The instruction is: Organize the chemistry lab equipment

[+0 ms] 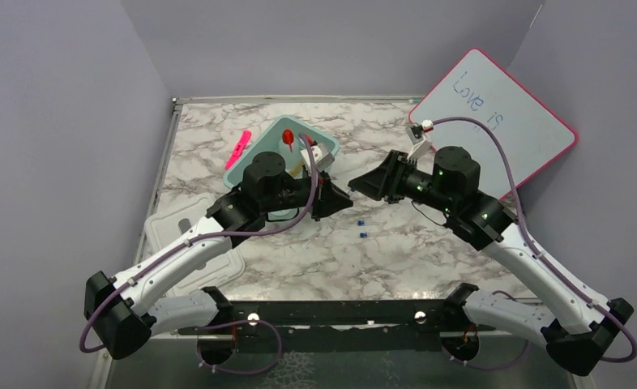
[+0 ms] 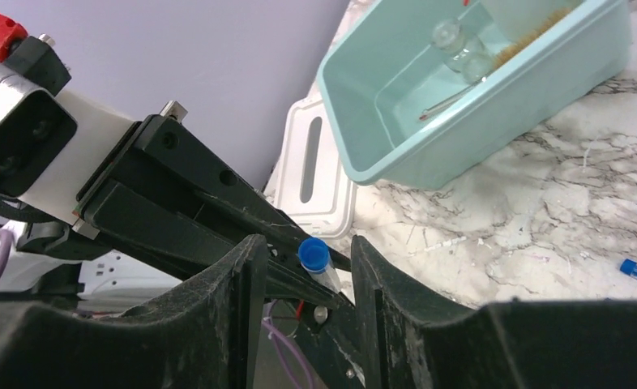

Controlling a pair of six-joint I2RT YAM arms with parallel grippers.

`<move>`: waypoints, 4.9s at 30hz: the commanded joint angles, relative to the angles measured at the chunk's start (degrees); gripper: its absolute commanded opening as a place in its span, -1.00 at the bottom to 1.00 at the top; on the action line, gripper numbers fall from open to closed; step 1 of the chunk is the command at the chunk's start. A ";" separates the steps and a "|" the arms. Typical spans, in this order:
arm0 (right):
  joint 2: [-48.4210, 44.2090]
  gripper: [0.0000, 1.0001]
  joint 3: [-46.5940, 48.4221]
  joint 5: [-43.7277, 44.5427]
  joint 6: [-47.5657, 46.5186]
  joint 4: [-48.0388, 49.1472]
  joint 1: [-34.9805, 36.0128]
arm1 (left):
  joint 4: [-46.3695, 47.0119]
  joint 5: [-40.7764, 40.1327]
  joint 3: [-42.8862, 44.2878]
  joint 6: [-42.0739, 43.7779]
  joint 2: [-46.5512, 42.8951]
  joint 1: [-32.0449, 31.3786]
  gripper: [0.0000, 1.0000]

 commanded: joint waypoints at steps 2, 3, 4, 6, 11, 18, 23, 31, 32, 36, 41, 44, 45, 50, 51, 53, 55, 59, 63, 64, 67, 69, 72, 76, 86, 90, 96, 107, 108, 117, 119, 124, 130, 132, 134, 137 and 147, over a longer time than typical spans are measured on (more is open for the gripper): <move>2.94 -0.06 6.61 -6.47 -5.82 -9.41 0.01 | -7.01 4.42 5.17 9.48 -1.24 -0.10 -0.84; 3.36 -0.06 7.15 -7.05 -6.35 -9.89 0.05 | -7.92 4.41 5.87 10.25 -1.14 -0.21 -0.83; 3.61 -0.07 7.66 -7.27 -6.74 -10.37 0.01 | -8.63 4.42 6.32 10.88 -1.07 -0.15 -0.84; 4.00 -0.10 8.34 -7.67 -7.25 -10.74 0.01 | -9.71 4.38 7.07 11.83 -0.99 -0.15 -0.84; 5.01 -0.43 10.09 -8.68 -8.33 -11.71 0.05 | -11.96 3.60 8.57 13.13 -0.31 -0.19 -0.84; 5.98 -0.63 10.59 -7.84 -9.87 -11.36 0.07 | -12.54 3.53 9.09 12.96 0.02 -0.15 -0.74; 5.88 -0.69 11.16 -2.13 -11.93 -10.93 0.02 | -13.38 -5.28 8.75 10.68 -1.36 -0.14 0.08; 8.92 -0.69 12.75 24.08 -18.34 -15.14 0.00 | -16.36 -24.54 6.41 5.50 -6.74 -0.14 0.60; 9.85 -0.69 12.47 28.05 -18.78 -15.10 0.05 | -16.45 -24.23 6.19 5.25 -7.14 -0.10 0.60; 13.32 -0.69 9.48 41.07 -21.05 -12.21 -0.08 | -16.09 -19.44 5.53 4.15 -7.76 -0.14 0.61; 16.89 -0.69 3.76 49.64 -20.92 -5.23 -0.62 | -14.62 -17.13 3.84 3.32 -7.84 -0.13 0.61; 18.96 -0.69 0.48 52.05 -19.24 -1.78 -1.58 | -13.52 -16.73 2.79 2.69 -7.62 -0.14 0.61; 19.66 -0.69 -0.51 52.25 -18.41 -0.86 -2.09 | -13.33 -16.68 2.38 2.56 -7.60 -0.14 0.61; 21.93 -0.69 -6.04 50.28 -16.13 5.79 -4.68 | -12.42 -16.98 -0.23 1.87 -8.46 -0.14 0.60; 22.53 -0.69 -6.72 49.31 -16.01 6.94 -5.13 | -12.37 -17.28 -0.63 2.01 -8.63 -0.14 0.61; 23.98 -0.69 -7.58 48.28 -15.53 8.72 -5.88 | -11.70 -17.42 -1.85 1.98 -9.27 -0.14 0.61; 25.50 -0.70 -7.92 46.97 -15.08 9.97 -6.48 | -10.90 -16.96 -3.29 1.98 -10.01 -0.14 0.61; 26.55 -0.70 -9.07 45.76 -14.24 12.30 -6.66 | -9.57 -17.41 -4.46 2.44 -11.42 -0.13 0.61; 27.23 -0.70 -9.06 44.55 -13.84 12.29 -6.81 | -9.24 -16.82 -4.79 2.51 -11.48 -0.14 0.61; 27.50 -0.70 -8.90 44.34 -13.84 11.87 -6.84 | -9.25 -16.73 -4.79 2.55 -11.37 -0.14 0.61; 28.20 -0.70 -8.97 43.64 -14.07 11.83 -6.87 | -9.29 -16.95 -4.79 2.67 -11.52 -0.14 0.61; 28.70 -0.70 -9.02 44.00 -14.18 11.72 -6.94 | -9.25 -17.27 -4.88 2.61 -11.60 -0.14 0.61; 29.30 -0.70 -8.74 45.30 -13.85 10.64 -6.97 | -9.29 -17.53 -4.97 2.49 -11.45 -0.14 0.61; 29.87 -0.70 -7.81 46.15 -13.88 9.46 -7.02 | -9.55 -17.89 -4.97 2.58 -11.18 -0.14 0.61; 28.30 -0.71 -9.36 47.79 -15.47 11.00 -6.99 | -10.08 -18.78 -4.79 2.93 -10.80 -0.10 0.61; 27.97 -0.71 -10.54 46.13 -16.12 12.60 -7.03 | -10.21 -18.84 -4.79 2.90 -10.90 -0.14 0.61; 25.38 -0.71 -12.82 44.57 -16.91 14.63 -7.03 | -10.17 -19.06 -4.79 2.88 -11.13 -0.14 0.61; 27.74 -0.69 -17.04 41.55 -20.84 25.55 -7.02 | -10.13 -18.90 -4.75 2.71 -11.13 -0.14 0.61; 28.02 -0.67 -17.27 41.38 -21.05 25.93 -7.03 | -10.09 -18.87 -4.79 2.66 -11.02 -0.14 0.61; 26.79 -0.44 -20.82 36.12 -25.26 30.58 -6.99 | -10.09 -18.87 -4.88 2.75 -10.89 -0.14 0.61; 26.74 -0.39 -21.05 35.78 -25.85 30.93 -7.02 | -10.02 -18.79 -4.88 2.77 -10.84 -0.12 0.61; 25.11 -0.10 -21.04 35.09 -24.96 29.89 -7.03 | -10.13 -18.80 -4.88 2.81 -10.84 -0.14 0.61; 19.82 0.24 -17.13 37.19 -20.89 20.37 -6.99 | -10.30 -18.85 -4.83 2.72 -10.99 -0.14 0.62; 17.86 0.28 -15.13 37.82 -19.15 14.72 -6.96 | -10.41 -19.03 -4.80 2.58 -11.14 -0.14 0.61; 16.32 0.30 -12.99 37.92 -16.96 8.05 -7.03 | -10.48 -19.16 -4.79 2.39 -11.54 -0.14 0.61; 14.63 0.29 -10.72 36.80 -14.25 -1.62 -7.03 | -10.48 -19.51 -5.41 1.63 -12.36 -0.14 0.61; 10.49 0.36 -18.73 22.62 -12.37 -10.04 -5.88 | -8.22 -16.70 -9.70 -3.96 -14.44 -0.14 0.61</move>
